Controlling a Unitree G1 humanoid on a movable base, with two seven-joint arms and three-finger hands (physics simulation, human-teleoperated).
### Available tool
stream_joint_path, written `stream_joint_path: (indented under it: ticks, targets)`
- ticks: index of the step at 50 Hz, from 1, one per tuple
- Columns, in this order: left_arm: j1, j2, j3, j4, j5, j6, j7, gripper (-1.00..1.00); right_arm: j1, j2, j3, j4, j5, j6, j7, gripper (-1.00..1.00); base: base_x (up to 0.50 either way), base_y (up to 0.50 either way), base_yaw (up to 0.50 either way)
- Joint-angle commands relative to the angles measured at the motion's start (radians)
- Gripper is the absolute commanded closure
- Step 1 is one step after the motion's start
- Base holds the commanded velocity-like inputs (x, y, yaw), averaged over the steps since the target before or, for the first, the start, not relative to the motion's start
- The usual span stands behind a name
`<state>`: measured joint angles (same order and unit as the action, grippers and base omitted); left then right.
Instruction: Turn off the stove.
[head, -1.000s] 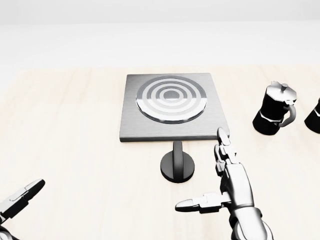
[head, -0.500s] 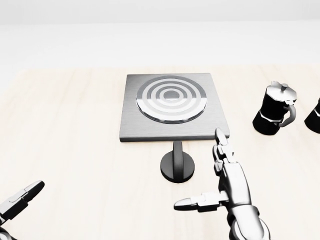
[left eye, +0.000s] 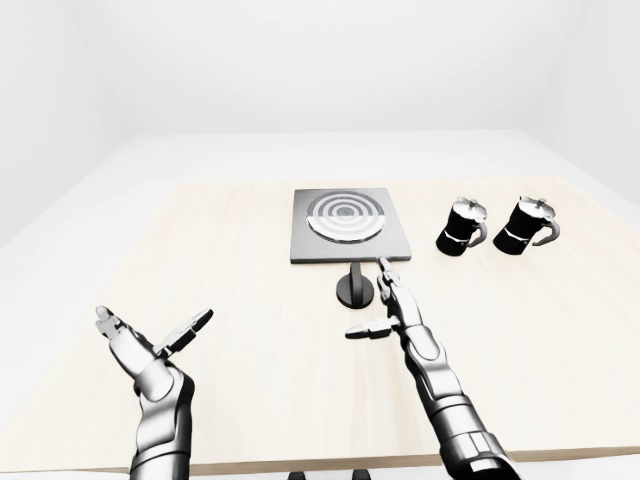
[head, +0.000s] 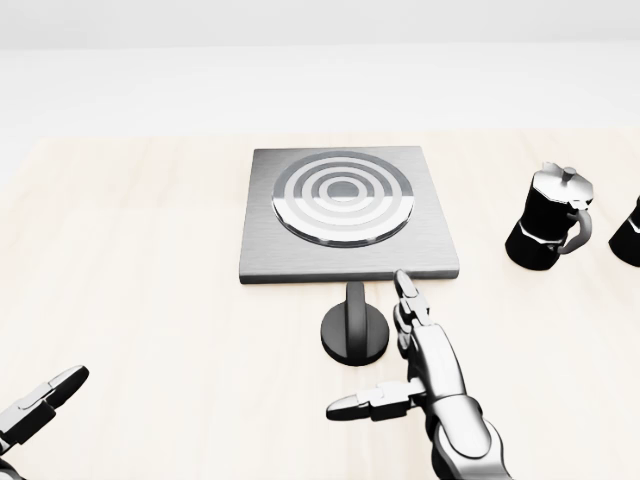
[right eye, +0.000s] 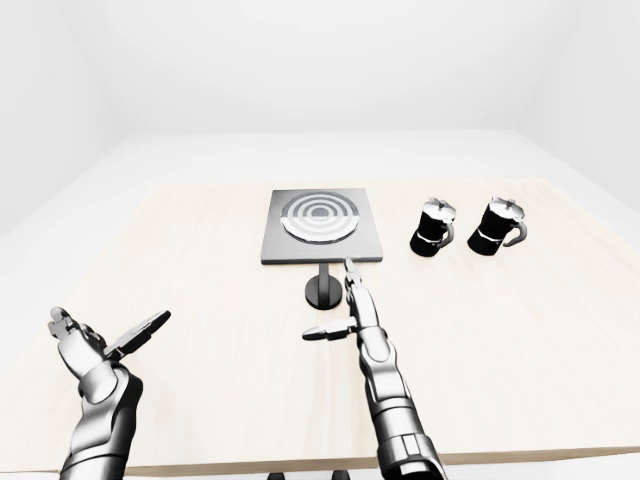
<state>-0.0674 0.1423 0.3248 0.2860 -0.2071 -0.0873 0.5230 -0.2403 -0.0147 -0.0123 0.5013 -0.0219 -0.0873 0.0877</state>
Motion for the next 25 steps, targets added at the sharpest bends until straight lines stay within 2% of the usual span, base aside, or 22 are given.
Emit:
stream_joint_path:
  ticks: [1,12,23,25]
  targets:
    - [0.008,-0.003,0.003,-0.029,-0.018,0.000,-0.014,-1.00,-0.052,0.017,0.012,0.119,0.002,0.000,0.006,-1.00,0.00,0.00,0.00]
    - [0.005,-0.005,0.004,-0.005,-0.015,0.000,-0.030,-1.00,-0.047,0.037,0.028,0.157,-0.006,0.000,0.004,-1.00,0.00,0.00,0.00]
    - [0.010,-0.004,0.007,-0.030,-0.020,0.000,-0.030,-1.00,-0.021,0.103,0.103,0.056,-0.044,0.000,0.045,-1.00,0.00,0.00,0.00]
    - [0.009,-0.005,0.006,-0.027,-0.019,0.000,-0.030,-1.00,-0.014,0.114,0.114,0.030,-0.045,0.024,0.054,-1.00,0.00,0.00,0.00]
